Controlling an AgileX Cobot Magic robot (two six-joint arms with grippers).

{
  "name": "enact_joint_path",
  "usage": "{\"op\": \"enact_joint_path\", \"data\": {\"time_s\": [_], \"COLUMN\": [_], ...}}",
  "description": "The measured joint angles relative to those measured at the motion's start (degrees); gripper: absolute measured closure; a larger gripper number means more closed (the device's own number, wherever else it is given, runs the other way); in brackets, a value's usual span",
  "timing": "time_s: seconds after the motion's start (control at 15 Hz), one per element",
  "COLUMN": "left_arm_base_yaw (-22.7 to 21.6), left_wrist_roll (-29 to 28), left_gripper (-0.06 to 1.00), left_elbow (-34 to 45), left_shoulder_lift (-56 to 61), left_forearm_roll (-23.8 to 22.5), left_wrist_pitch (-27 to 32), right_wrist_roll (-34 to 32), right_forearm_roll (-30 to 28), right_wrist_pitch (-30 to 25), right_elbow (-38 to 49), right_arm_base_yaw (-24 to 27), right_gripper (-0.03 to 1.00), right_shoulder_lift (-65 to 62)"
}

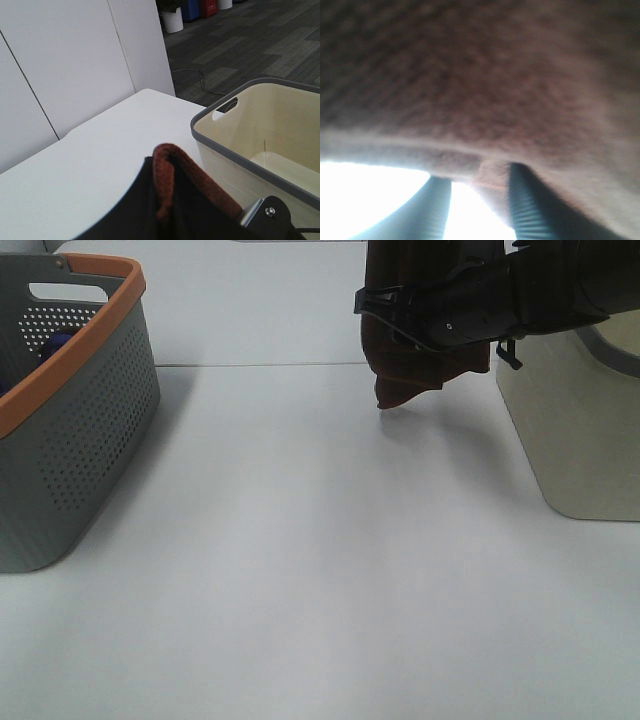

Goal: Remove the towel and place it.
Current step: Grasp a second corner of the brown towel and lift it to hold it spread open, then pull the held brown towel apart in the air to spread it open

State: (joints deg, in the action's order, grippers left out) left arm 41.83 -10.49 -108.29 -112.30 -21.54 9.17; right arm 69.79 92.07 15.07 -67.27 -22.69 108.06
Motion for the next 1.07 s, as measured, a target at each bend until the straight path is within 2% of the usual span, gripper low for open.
{"op": "enact_joint_path", "data": {"time_s": [0.2,0.27,0.4,0.67,0.87,1.0,1.07], "left_arm_base_yaw": [0.0,0.0,0.0,0.0,0.0,0.0,0.0], "left_wrist_roll": [0.0,0.0,-0.1,-0.1,-0.1,0.1,2.9], "left_gripper": [0.94,0.94,0.94,0.94,0.94,0.94,0.94], "left_elbow": [0.0,0.0,0.0,0.0,0.0,0.0,0.0], "left_shoulder_lift": [0.0,0.0,0.0,0.0,0.0,0.0,0.0], "left_forearm_roll": [-0.1,-0.4,-1.8,-4.5,-7.2,-8.7,-8.9], "left_wrist_pitch": [-0.1,-0.1,-0.1,-0.1,2.9,6.4,10.1], "right_wrist_roll": [1.3,3.3,6.3,12.7,18.2,19.7,17.8], "right_forearm_roll": [0.0,0.1,0.5,0.6,-0.7,-6.0,-14.6], "right_wrist_pitch": [-0.3,-1.5,-4.1,-5.6,-13.1,-20.2,-25.2], "right_elbow": [0.0,0.1,2.5,10.9,16.2,18.4,20.0], "right_arm_base_yaw": [0.0,0.0,0.0,0.0,0.0,0.0,0.0], "right_gripper": [0.92,0.94,0.94,0.94,0.94,0.94,0.94], "right_shoulder_lift": [0.0,0.0,-1.7,-10.7,-18.3,-21.8,-24.8]}}
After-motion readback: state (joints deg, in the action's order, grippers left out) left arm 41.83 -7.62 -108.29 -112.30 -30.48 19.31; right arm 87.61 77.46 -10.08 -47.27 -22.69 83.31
